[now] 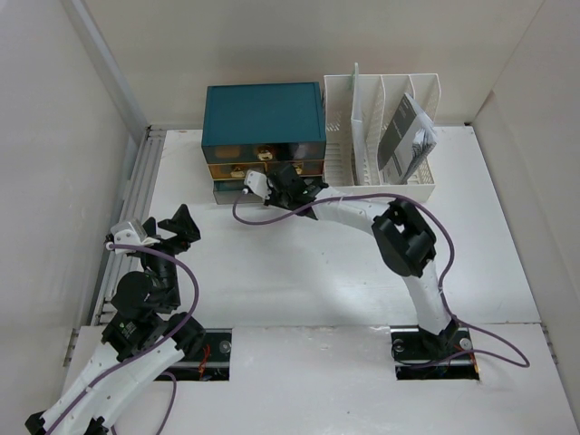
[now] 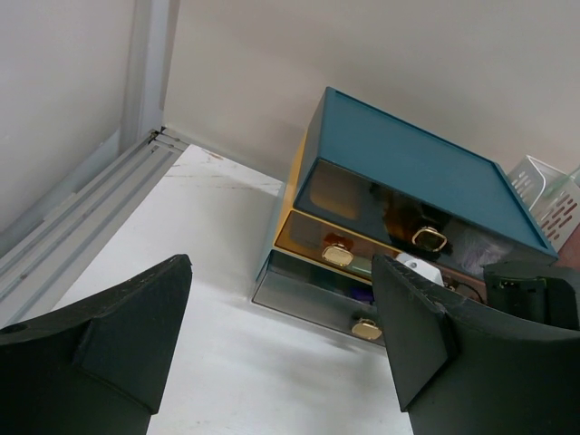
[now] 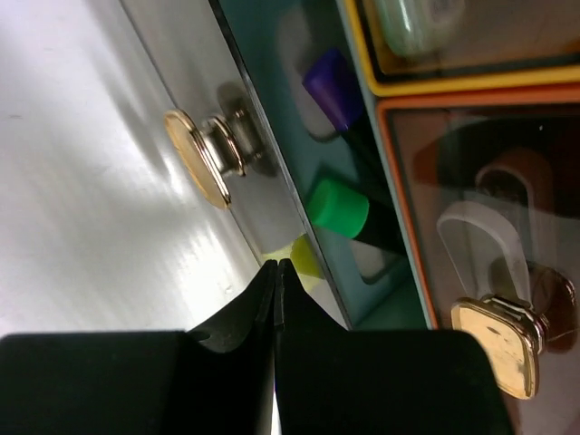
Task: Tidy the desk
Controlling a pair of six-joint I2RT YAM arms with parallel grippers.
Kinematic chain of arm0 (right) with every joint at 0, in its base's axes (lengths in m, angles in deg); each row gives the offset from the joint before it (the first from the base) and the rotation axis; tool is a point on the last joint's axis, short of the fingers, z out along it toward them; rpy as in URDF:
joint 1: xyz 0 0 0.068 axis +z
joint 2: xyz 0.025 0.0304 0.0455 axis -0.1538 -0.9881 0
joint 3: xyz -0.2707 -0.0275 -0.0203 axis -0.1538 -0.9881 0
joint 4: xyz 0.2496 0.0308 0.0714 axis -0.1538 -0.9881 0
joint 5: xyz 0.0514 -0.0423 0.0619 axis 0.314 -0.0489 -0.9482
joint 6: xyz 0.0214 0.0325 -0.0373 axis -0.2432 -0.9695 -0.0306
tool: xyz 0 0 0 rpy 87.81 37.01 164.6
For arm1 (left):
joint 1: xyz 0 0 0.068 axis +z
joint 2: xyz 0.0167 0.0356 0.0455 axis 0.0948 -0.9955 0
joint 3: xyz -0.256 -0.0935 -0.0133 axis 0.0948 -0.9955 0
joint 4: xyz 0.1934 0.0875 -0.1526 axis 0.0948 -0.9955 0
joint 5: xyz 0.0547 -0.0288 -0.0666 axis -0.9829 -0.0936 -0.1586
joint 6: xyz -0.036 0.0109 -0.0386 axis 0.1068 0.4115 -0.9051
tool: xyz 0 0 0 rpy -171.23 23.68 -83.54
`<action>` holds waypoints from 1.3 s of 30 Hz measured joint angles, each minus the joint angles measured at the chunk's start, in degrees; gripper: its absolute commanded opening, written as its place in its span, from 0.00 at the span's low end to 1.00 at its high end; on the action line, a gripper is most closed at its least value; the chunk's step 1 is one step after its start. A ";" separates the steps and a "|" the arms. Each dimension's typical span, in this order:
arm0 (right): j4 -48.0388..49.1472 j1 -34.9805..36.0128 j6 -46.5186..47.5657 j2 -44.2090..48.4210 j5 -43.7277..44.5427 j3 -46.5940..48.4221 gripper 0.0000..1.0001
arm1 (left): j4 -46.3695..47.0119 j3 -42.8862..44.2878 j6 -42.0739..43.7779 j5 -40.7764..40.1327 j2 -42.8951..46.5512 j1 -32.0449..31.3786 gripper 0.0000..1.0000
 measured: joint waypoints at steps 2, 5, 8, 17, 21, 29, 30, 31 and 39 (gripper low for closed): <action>0.98 -0.02 -0.26 -0.48 2.23 -0.15 0.03 | 0.00 0.00 0.00 0.00 0.00 0.00 0.77; 2.95 -0.02 -0.63 -0.76 5.68 -0.57 0.06 | 0.00 0.00 0.00 0.00 0.00 0.00 0.77; 5.40 -0.02 -0.76 -1.01 9.01 -0.94 0.06 | 0.00 0.00 0.00 0.00 0.00 0.00 0.77; 11.13 -0.37 -0.52 -2.36 14.43 -2.58 0.06 | 0.00 0.00 0.00 -0.11 0.00 0.00 0.77; 13.35 -0.79 -0.52 -3.32 16.63 -2.84 0.06 | 0.00 0.00 0.00 -0.20 0.00 0.00 0.77; 16.46 -0.83 -0.20 -3.98 19.21 -4.83 0.06 | 0.00 0.00 0.00 -0.20 0.00 0.00 0.77; 16.50 -0.83 -0.11 -4.09 19.37 -4.83 0.06 | 0.00 0.00 0.00 -0.22 0.00 0.00 0.77; 16.63 -0.83 -0.07 -4.11 19.45 -5.01 0.04 | 0.00 0.00 0.00 -0.22 0.00 0.00 0.77; 13.07 -0.72 5.33 5.51 5.38 -15.39 0.10 | -0.02 0.00 0.00 -0.22 0.02 0.00 0.77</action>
